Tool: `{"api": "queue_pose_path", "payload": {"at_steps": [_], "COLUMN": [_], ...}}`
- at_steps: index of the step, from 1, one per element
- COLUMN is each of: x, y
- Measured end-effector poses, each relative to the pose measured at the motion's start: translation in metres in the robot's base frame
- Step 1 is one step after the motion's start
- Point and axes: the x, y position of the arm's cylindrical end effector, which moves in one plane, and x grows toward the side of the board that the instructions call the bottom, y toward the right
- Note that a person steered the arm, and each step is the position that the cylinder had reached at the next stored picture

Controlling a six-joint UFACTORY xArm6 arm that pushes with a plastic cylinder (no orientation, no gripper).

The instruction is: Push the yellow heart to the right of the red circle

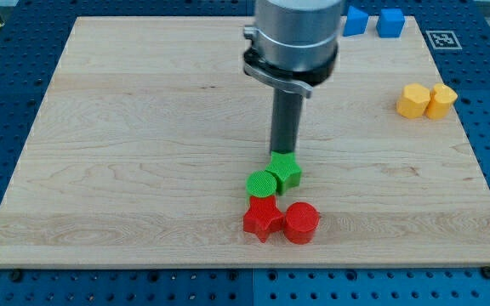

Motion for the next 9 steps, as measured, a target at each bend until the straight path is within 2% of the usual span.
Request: {"api": "queue_pose_path", "payload": {"at_steps": [1, 2, 4, 5, 6, 7, 8, 9], "x": [0.028, 0.023, -0.098, -0.146, -0.169, -0.174, -0.167, -0.146], "y": [0.012, 0.013, 0.027, 0.068, 0.136, 0.241, 0.294, 0.294]}}
